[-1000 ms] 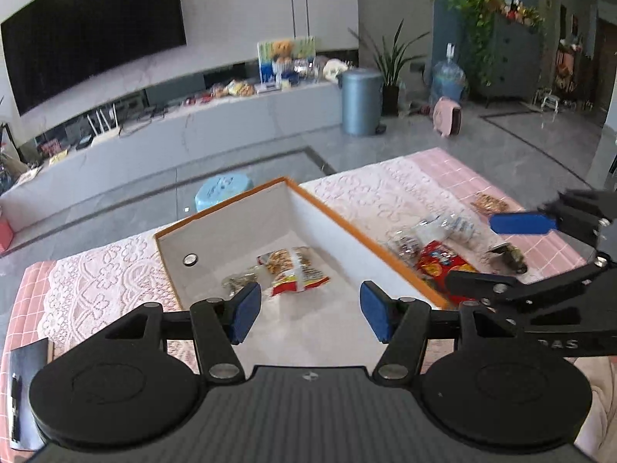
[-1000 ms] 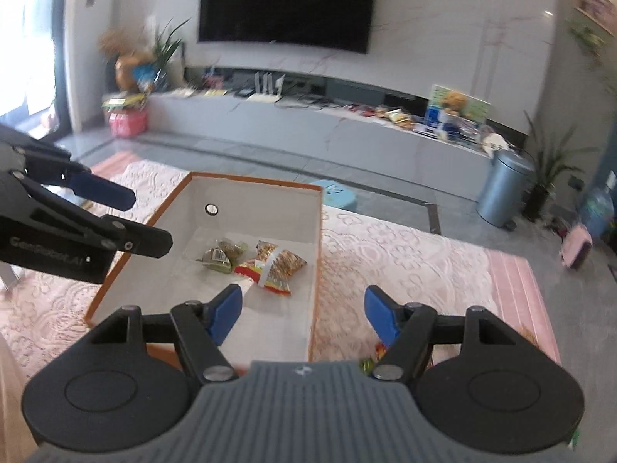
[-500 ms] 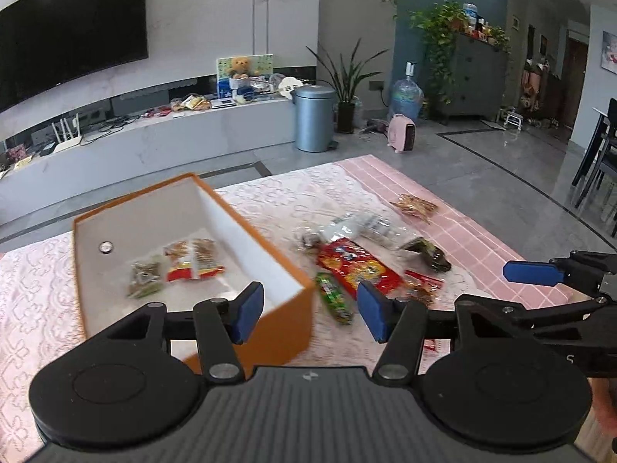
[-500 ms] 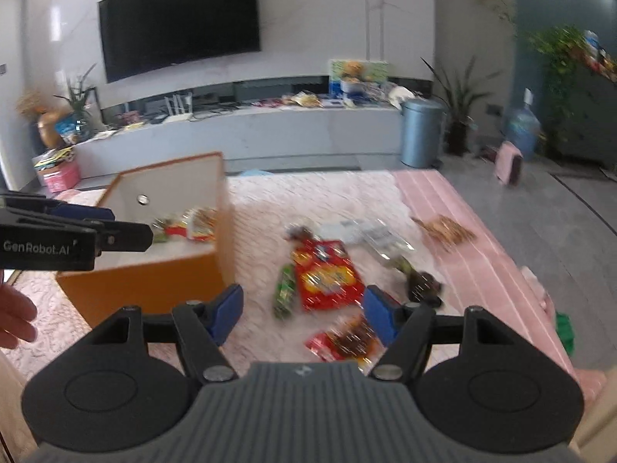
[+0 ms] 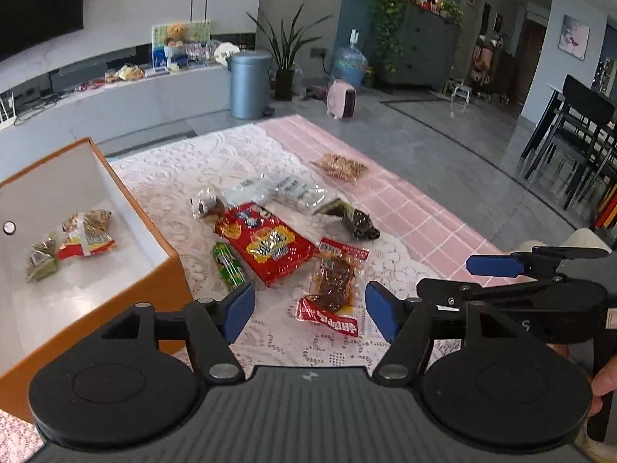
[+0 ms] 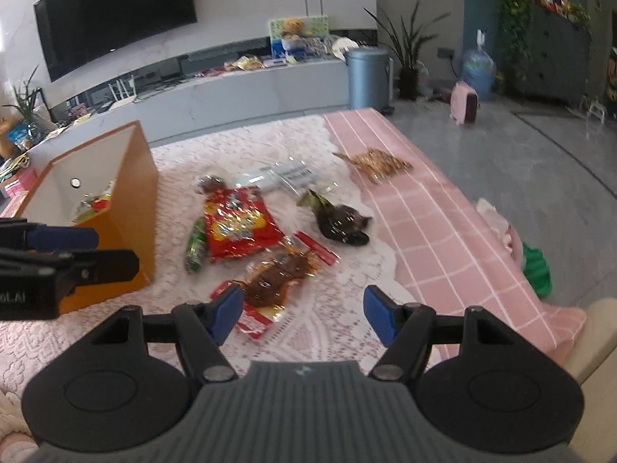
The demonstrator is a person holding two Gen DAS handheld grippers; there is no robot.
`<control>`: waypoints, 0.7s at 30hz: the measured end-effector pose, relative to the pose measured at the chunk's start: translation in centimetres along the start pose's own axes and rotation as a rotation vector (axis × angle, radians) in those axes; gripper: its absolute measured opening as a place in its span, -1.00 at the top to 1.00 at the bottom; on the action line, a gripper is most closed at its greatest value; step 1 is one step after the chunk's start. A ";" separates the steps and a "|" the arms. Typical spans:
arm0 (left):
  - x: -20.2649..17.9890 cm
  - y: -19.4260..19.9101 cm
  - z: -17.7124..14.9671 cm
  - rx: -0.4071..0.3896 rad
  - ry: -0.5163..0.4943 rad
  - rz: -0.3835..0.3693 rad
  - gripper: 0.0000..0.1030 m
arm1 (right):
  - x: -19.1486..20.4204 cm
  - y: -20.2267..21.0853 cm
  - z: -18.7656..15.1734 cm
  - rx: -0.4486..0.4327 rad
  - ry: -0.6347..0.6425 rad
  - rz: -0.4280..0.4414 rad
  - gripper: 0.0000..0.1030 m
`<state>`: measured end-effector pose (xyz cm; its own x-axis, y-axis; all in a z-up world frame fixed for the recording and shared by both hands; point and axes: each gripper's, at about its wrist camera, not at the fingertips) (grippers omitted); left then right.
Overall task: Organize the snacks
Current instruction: 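Move both grippers back from the box toward the remaining snacks, then grasp the large red cartoon snack bag with the left gripper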
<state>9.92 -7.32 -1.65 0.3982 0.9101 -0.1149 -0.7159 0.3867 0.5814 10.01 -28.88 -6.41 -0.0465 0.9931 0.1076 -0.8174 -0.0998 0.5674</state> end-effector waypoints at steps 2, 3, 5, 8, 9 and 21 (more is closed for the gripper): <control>0.1 -0.8 -0.1 0.019 0.015 0.006 -0.50 | -0.4 -0.7 0.1 0.025 -0.026 0.009 -0.31; 0.2 -1.2 -0.1 0.032 0.025 0.008 -0.50 | -0.6 -1.1 0.1 0.037 -0.042 0.017 -0.31; 0.4 -2.0 0.0 0.055 0.038 0.010 -0.48 | -0.8 -2.0 0.3 0.065 -0.066 0.020 -0.31; 0.7 -3.1 0.4 0.082 0.043 0.031 -0.46 | -1.1 -3.6 0.7 0.102 -0.103 0.023 -0.31; 0.7 -3.5 0.6 0.089 0.039 0.035 -0.45 | -1.1 -4.0 0.9 0.109 -0.111 0.029 -0.31; 2.3 -9.5 4.3 0.190 0.117 0.050 -0.46 | -0.7 -9.9 2.9 0.182 -0.103 0.022 -0.31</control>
Point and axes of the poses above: each gripper's, at about its wrist camera, not at the fingertips, and y roughly against the way its jaws point, x to its left, z to its top, and after that the axes turned 7 degrees about -x, right-handed
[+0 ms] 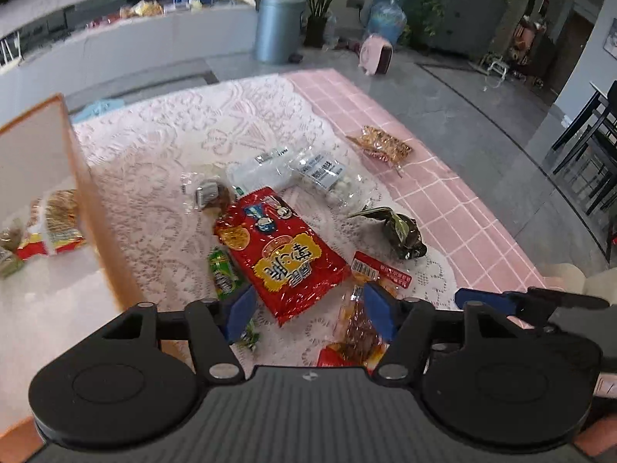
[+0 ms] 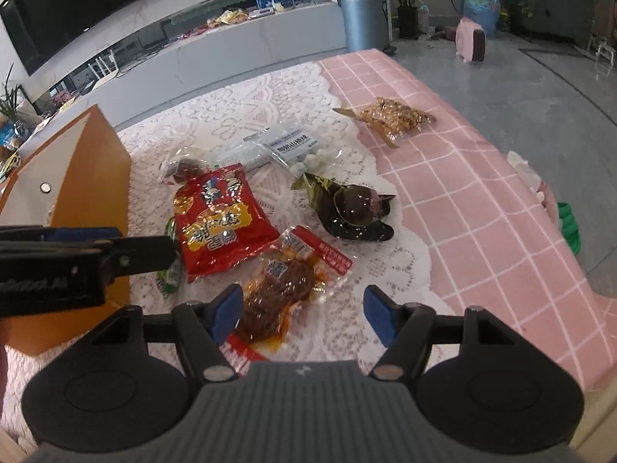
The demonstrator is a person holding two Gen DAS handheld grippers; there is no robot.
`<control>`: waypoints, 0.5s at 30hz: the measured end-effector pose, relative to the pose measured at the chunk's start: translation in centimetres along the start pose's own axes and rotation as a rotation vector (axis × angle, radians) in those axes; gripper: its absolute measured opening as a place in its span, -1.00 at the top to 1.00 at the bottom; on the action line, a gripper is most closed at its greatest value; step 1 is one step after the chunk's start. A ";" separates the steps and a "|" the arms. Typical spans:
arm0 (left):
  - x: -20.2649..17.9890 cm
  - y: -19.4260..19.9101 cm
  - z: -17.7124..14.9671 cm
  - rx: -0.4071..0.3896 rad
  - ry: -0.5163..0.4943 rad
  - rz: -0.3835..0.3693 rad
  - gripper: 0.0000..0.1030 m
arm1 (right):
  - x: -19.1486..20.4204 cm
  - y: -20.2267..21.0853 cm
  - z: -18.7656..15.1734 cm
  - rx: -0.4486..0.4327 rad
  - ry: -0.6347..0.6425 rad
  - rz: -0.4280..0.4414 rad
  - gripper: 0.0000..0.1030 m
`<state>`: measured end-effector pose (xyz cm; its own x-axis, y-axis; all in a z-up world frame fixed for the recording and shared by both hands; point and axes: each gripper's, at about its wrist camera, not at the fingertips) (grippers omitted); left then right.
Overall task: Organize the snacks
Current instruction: 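Grasp the large red cartoon snack bag with the left gripper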
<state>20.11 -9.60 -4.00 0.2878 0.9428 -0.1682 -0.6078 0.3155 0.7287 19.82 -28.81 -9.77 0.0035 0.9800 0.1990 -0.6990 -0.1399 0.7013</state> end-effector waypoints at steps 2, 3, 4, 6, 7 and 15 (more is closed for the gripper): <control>-0.1 -1.2 0.4 0.023 0.001 0.020 -0.46 | -0.1 -1.0 0.4 0.007 -0.017 0.003 -0.31; 0.0 -1.8 0.6 0.037 0.009 0.030 -0.46 | -0.2 -1.5 0.7 0.006 -0.019 0.002 -0.30; 0.1 -2.4 0.7 0.053 0.021 0.035 -0.46 | -0.2 -1.9 1.0 0.005 -0.017 -0.002 -0.26; 0.5 -3.5 1.1 0.074 0.048 0.036 -0.46 | -0.2 -2.7 1.4 -0.002 -0.007 -0.009 -0.15; 0.6 -4.0 1.3 0.082 0.061 0.037 -0.46 | -0.2 -3.1 1.7 -0.001 -0.003 -0.011 -0.13; 1.0 -7.4 1.6 0.139 0.165 0.112 -0.70 | -3.1 -5.8 1.4 0.048 -0.126 -0.002 -0.13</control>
Point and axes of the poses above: each gripper's, at about its wrist camera, not at the fingertips, and y roughly against the way its jaws point, x to its left, z to its top, and after that the axes turned 7 degrees about -x, right-handed
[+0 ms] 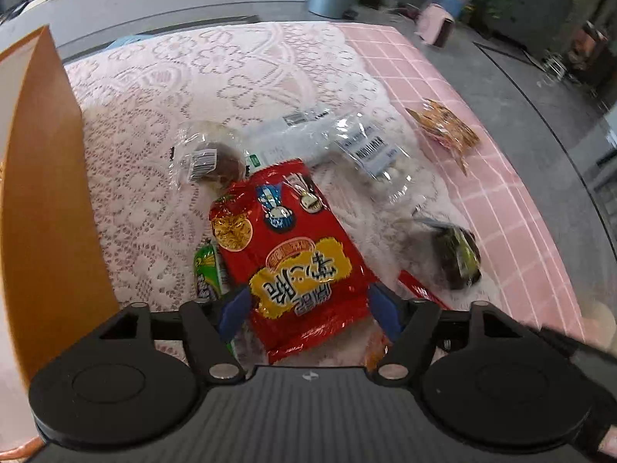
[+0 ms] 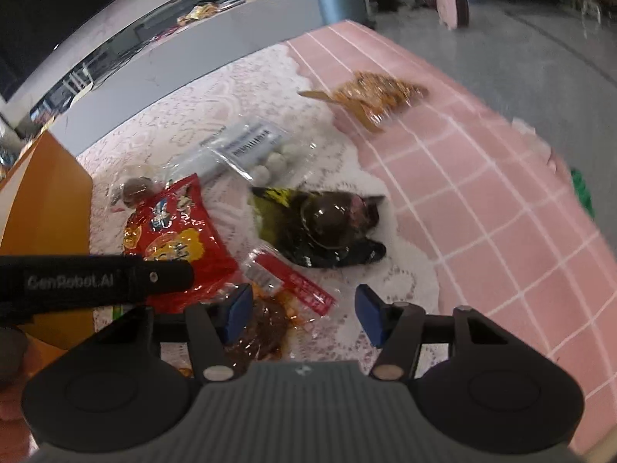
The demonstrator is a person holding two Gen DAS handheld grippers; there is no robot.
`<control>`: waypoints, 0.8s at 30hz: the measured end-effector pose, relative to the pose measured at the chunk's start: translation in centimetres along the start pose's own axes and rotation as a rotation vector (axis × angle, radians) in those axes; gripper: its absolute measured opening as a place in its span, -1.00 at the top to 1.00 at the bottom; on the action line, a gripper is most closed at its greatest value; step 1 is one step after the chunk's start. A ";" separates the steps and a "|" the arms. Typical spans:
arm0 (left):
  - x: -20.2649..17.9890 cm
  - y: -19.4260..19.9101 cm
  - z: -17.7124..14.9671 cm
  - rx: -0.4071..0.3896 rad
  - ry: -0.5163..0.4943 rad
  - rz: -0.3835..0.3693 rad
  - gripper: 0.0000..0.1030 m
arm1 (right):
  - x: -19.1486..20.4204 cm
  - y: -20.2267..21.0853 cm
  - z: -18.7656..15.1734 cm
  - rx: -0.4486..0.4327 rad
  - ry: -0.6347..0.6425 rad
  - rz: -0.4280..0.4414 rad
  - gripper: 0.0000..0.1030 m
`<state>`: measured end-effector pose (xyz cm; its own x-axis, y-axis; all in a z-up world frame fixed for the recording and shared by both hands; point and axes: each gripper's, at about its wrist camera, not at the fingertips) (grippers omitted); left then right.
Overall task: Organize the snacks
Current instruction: 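Grasp the large red cartoon snack bag with the left gripper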
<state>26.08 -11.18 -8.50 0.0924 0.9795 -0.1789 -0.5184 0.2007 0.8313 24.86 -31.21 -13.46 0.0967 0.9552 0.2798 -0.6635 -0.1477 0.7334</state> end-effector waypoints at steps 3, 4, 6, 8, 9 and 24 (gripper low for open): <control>-0.5 -0.5 0.4 -0.013 0.026 0.030 -0.76 | -0.7 -0.4 0.0 -0.003 -0.047 0.017 -0.13; -0.7 -0.7 0.5 -0.015 0.029 0.044 -0.77 | -0.9 -0.4 0.0 -0.010 -0.057 0.021 -0.12; -1.3 -1.3 0.7 -0.009 0.028 0.079 -0.79 | -1.0 -0.5 0.1 -0.022 -0.068 0.021 -0.11; -1.5 -1.9 0.9 -0.012 0.044 0.116 -0.84 | -1.0 -0.5 0.0 -0.030 -0.065 0.007 -0.11; -1.5 -2.1 0.9 -0.011 0.055 0.126 -0.86 | -1.0 -0.5 0.0 -0.033 -0.065 0.006 -0.12; -1.5 -3.6 0.2 -0.030 -0.034 0.120 -0.53 | -0.9 -0.6 -0.1 -0.043 -0.049 0.016 -0.21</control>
Point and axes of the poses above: each gripper's, at about its wrist camera, not at the fingertips, and y roughly against the way its jaws point, x to its left, z to its top, and after that the axes turned 7 degrees about -x, right-handed
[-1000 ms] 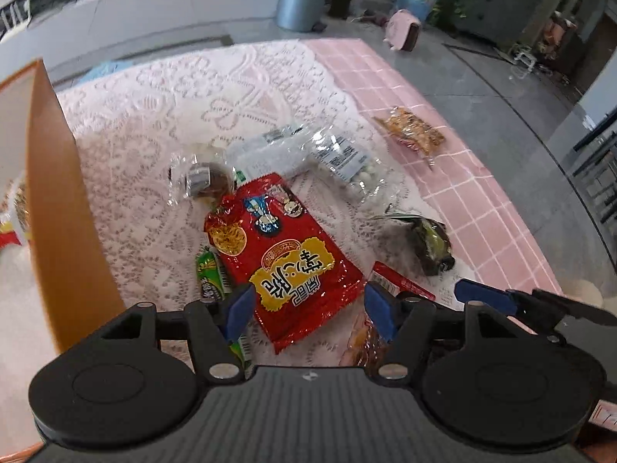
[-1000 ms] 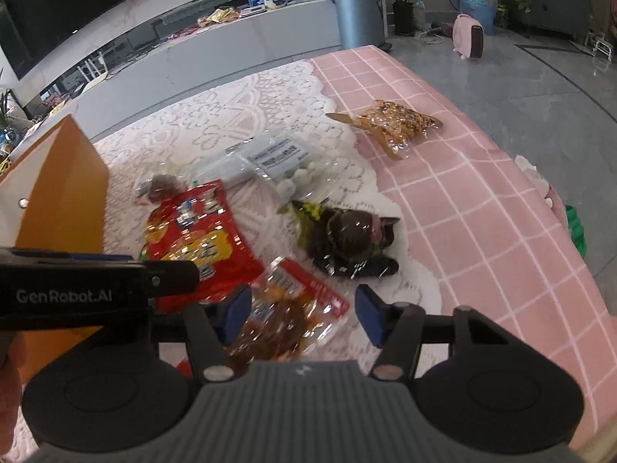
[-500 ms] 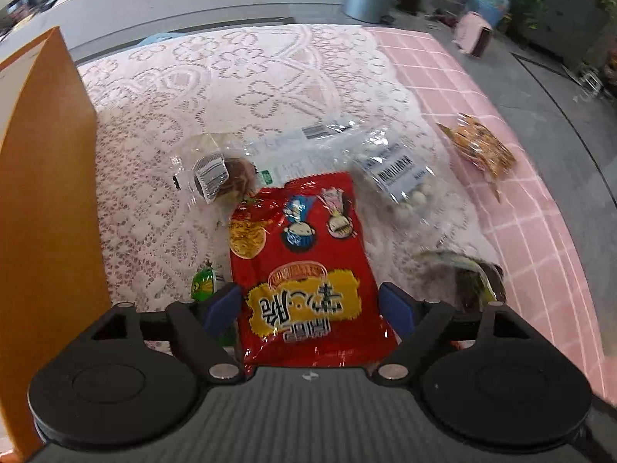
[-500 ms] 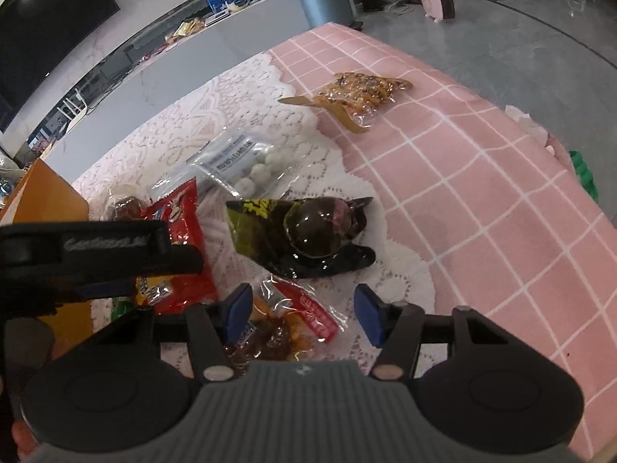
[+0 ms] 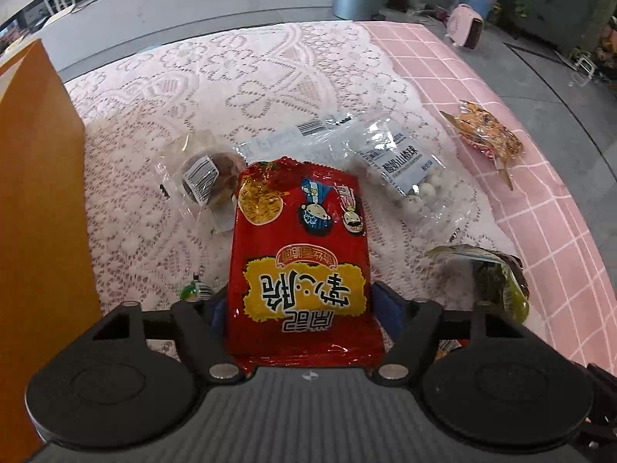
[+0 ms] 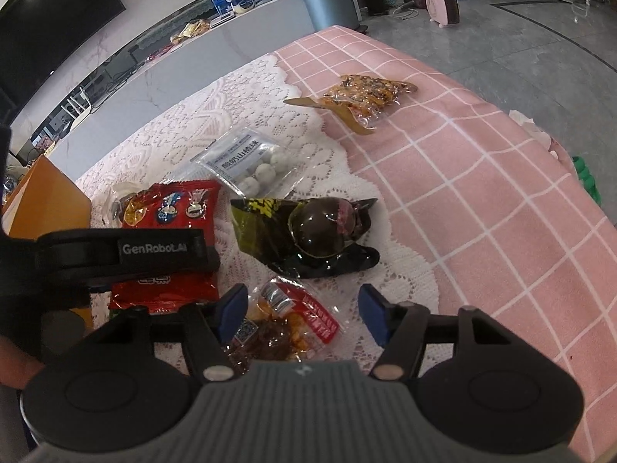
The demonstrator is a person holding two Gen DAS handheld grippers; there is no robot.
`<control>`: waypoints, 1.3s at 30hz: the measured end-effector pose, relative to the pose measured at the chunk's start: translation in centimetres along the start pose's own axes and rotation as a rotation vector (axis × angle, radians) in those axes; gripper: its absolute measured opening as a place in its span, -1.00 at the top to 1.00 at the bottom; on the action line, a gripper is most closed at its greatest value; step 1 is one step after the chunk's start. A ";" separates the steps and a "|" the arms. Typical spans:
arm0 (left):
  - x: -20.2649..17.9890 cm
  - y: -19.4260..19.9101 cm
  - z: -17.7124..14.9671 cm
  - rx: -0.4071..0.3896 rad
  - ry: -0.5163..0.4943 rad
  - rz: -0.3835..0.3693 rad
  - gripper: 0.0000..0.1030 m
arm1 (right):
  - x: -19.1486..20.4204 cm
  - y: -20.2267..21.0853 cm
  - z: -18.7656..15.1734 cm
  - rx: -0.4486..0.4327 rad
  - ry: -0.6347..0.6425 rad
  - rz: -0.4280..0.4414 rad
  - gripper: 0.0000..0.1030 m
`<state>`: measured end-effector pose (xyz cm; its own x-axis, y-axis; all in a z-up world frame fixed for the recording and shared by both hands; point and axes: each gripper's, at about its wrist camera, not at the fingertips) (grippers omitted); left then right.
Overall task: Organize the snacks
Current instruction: 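Grasp the large red cartoon snack bag with the left gripper, then carry the red bag toward the box with the left gripper while the right grasps the brown jerky packet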
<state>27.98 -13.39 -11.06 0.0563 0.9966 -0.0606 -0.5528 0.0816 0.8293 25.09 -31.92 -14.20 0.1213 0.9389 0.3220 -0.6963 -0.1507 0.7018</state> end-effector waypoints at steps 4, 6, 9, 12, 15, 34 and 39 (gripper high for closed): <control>-0.1 0.5 -0.2 -0.010 -0.026 -0.015 -0.40 | 0.0 0.0 0.0 -0.001 0.003 -0.002 -0.21; -0.2 1.0 -0.4 -0.028 -0.043 -0.018 -0.39 | 0.0 0.0 -0.1 -0.001 0.003 -0.003 -0.21; -0.4 2.1 -0.6 -0.057 -0.079 -0.019 -0.35 | 0.0 0.0 -0.1 -0.001 0.004 -0.006 -0.21; -0.4 3.1 -0.8 -0.074 -0.097 -0.027 -0.30 | 0.1 0.0 -0.1 -0.001 0.011 -0.010 -0.21; -0.3 3.9 -0.9 -0.084 -0.106 -0.036 -0.28 | 0.1 0.2 -0.2 -0.002 0.014 -0.024 -0.22; 4.1 13.9 -2.1 -0.293 -0.032 -0.086 -0.23 | 3.0 2.3 -2.9 0.057 -0.141 -0.071 -0.67; 6.4 16.0 -2.1 -0.341 0.024 -0.083 -0.23 | 5.1 1.6 -3.5 0.059 -0.131 -0.137 -0.65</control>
<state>17.74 -5.67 0.68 0.0949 0.9861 -0.1366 -0.7933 0.1578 0.5880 22.10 -26.23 -13.69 0.3060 0.9041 0.2984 -0.6251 -0.0456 0.7792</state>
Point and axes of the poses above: each gripper's, at about its wrist camera, not at the fingertips, and y roughly against the way its jaws point, x to its left, z to its top, and after that the axes turned 7 degrees about -x, right-handed
